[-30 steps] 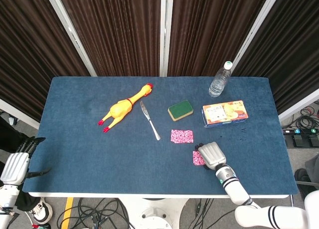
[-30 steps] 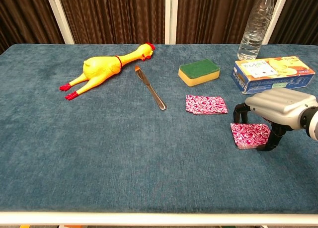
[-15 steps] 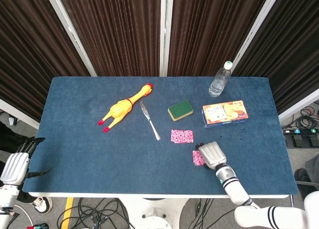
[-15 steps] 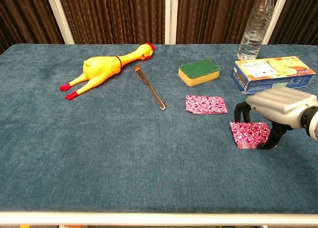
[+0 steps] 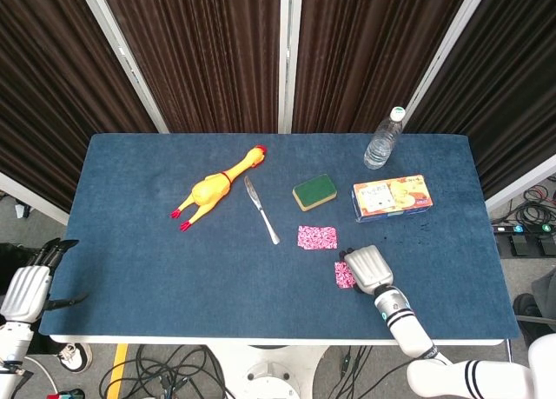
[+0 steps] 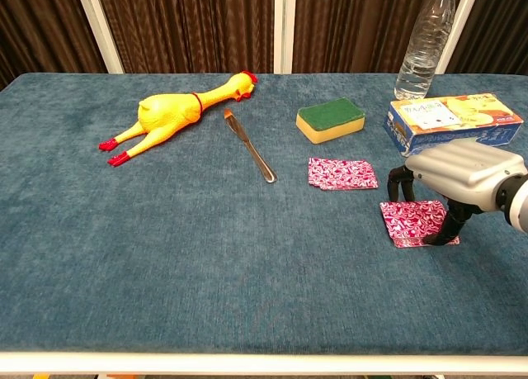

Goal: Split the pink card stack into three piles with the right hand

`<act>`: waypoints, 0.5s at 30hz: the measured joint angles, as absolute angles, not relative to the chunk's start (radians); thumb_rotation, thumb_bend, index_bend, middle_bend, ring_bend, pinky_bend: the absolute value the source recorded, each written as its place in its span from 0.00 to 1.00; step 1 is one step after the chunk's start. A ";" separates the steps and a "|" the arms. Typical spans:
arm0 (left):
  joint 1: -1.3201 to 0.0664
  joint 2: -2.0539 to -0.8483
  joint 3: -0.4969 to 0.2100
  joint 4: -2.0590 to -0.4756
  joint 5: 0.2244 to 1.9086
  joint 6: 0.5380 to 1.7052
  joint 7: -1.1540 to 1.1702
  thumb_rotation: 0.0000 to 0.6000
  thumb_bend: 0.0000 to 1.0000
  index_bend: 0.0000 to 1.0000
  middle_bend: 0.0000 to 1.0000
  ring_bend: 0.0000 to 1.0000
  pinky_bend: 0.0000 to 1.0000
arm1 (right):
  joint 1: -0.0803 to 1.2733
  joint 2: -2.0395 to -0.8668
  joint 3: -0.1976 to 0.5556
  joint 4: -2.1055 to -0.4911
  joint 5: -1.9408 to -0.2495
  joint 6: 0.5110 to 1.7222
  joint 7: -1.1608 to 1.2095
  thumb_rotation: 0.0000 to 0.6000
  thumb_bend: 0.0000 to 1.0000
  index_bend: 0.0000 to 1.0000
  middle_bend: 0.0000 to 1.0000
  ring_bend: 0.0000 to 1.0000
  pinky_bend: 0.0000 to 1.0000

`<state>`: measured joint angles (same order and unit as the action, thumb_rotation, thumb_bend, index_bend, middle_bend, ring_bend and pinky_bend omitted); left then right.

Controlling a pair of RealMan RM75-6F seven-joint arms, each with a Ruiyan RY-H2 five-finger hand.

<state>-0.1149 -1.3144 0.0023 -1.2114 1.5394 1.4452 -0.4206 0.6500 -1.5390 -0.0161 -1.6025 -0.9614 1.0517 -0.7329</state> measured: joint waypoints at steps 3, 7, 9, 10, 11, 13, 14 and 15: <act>-0.115 -1.314 0.003 -1.212 1.539 1.445 -0.421 1.00 0.03 0.16 0.15 0.06 0.18 | 0.649 -1.539 -0.014 -1.602 -0.967 1.052 -0.729 1.00 0.10 0.43 0.45 0.84 0.93; -0.116 -1.314 0.004 -1.212 1.539 1.439 -0.428 1.00 0.03 0.16 0.15 0.06 0.18 | 0.647 -1.537 -0.011 -1.601 -0.973 1.049 -0.722 1.00 0.10 0.43 0.45 0.84 0.93; -0.116 -1.314 0.004 -1.211 1.539 1.440 -0.429 1.00 0.03 0.16 0.15 0.06 0.18 | 0.646 -1.535 -0.010 -1.603 -0.977 1.048 -0.719 1.00 0.10 0.44 0.46 0.84 0.93; -0.116 -1.314 0.004 -1.211 1.539 1.442 -0.430 1.00 0.03 0.16 0.15 0.06 0.18 | 0.645 -1.534 -0.009 -1.603 -0.978 1.048 -0.718 1.00 0.10 0.44 0.46 0.84 0.93; -0.115 -1.314 0.003 -1.211 1.539 1.443 -0.430 1.00 0.03 0.16 0.15 0.06 0.18 | 0.645 -1.534 -0.009 -1.604 -0.979 1.049 -0.716 1.00 0.10 0.44 0.46 0.84 0.93; -0.115 -1.313 0.003 -1.211 1.540 1.443 -0.431 1.00 0.03 0.16 0.15 0.06 0.18 | 0.643 -1.531 -0.007 -1.606 -0.982 1.049 -0.712 1.00 0.10 0.44 0.46 0.84 0.93; -0.115 -1.313 0.003 -1.211 1.539 1.443 -0.430 1.00 0.03 0.16 0.15 0.06 0.18 | 0.643 -1.530 -0.006 -1.607 -0.983 1.049 -0.711 1.00 0.10 0.44 0.46 0.84 0.93; -0.115 -1.313 0.003 -1.211 1.539 1.443 -0.430 1.00 0.03 0.16 0.15 0.06 0.18 | 0.642 -1.528 -0.006 -1.609 -0.985 1.049 -0.710 1.00 0.10 0.44 0.46 0.84 0.93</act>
